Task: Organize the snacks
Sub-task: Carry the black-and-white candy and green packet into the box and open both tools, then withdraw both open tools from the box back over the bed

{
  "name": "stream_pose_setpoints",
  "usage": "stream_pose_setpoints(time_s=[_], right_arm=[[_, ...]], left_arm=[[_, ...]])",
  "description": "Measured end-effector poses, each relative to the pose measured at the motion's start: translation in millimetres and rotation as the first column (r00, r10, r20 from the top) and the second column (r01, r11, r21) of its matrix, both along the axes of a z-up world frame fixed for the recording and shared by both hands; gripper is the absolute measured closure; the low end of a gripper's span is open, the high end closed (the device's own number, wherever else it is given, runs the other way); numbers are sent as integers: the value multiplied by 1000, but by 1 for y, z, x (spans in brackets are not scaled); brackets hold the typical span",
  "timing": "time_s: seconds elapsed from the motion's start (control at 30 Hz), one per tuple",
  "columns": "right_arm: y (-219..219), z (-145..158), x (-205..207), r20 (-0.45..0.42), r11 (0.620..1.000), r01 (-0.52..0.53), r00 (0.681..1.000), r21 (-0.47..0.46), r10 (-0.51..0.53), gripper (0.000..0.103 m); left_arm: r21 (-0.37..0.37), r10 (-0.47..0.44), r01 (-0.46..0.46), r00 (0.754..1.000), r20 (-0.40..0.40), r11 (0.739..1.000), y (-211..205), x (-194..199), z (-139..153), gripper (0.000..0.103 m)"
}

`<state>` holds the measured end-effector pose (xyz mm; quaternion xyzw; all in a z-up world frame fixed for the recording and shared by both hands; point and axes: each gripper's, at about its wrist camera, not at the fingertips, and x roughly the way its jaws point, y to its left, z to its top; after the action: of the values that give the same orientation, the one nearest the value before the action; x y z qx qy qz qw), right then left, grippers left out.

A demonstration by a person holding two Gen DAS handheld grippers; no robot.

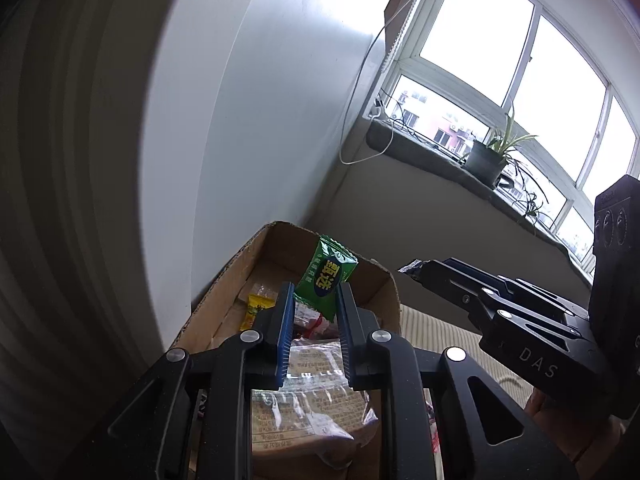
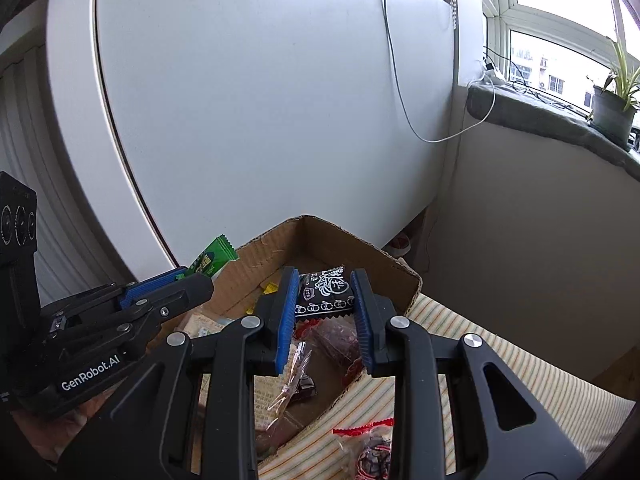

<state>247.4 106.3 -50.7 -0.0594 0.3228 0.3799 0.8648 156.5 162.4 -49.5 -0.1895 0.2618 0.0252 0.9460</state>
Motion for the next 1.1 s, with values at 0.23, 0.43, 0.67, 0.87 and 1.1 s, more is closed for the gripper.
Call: stream_pose_setpoints(time_s=[0.23,0.43,0.67,0.87,1.1], right_arm=[[10,-39,15,-70,999,-15,997,-30,12,67],[-10,-33,7,-62,1000,15,998,-16,-16,67],[-25,-6,-19,6,999,51,999,1,-51,41],[-41,16,-44,37,996,82,996,42,-84,38],[-57,32,-71,69,994,96,993,52,-99,32]], left_arm=[[28,32,-30,996,-81,999,3,15,-24,49],[59,61,-58,997,-55,997,2,3,-23,35],[91,61,-58,998,-29,994,-9,-11,-2,35],[150,56,-60,998,32,987,-23,-43,34,33],[203,36,-62,991,130,977,-38,-82,70,29]])
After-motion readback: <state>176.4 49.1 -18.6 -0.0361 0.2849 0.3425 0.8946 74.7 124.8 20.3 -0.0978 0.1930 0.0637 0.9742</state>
